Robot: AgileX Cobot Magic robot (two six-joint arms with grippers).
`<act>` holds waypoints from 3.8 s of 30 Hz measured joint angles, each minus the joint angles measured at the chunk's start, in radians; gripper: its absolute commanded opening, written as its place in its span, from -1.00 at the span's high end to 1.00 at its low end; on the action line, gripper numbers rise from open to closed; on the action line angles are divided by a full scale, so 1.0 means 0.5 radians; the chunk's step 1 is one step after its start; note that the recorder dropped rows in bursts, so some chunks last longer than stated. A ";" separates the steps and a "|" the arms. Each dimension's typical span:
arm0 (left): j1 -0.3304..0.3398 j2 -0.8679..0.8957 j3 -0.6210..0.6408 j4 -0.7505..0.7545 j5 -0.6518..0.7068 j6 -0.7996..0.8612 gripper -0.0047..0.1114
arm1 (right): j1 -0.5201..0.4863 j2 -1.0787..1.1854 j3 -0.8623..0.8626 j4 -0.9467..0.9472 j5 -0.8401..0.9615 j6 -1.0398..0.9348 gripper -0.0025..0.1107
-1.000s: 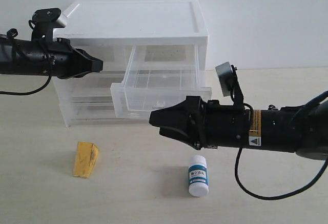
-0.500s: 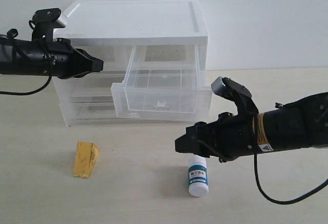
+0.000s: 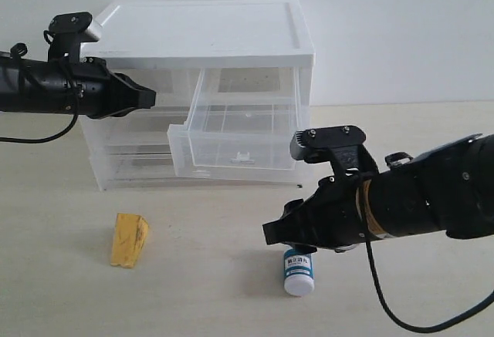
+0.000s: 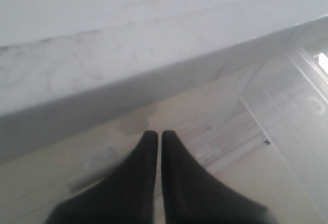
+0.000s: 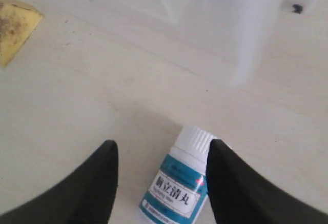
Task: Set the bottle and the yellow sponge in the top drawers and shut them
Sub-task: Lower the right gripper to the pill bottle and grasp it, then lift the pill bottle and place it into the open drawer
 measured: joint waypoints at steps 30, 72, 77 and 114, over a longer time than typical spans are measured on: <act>0.000 0.035 -0.008 0.000 0.027 0.000 0.85 | 0.001 0.172 0.072 0.178 0.068 0.097 0.13; 0.000 0.036 -0.012 0.000 0.032 0.000 0.85 | 0.001 -0.717 0.273 0.442 0.285 -0.424 0.96; 0.000 0.036 -0.012 0.000 0.032 0.000 0.85 | 0.001 -0.847 0.242 0.433 0.041 -0.425 0.96; 0.000 0.036 -0.012 0.000 0.032 0.000 0.85 | 0.001 0.086 -0.820 0.330 -0.012 -0.353 0.95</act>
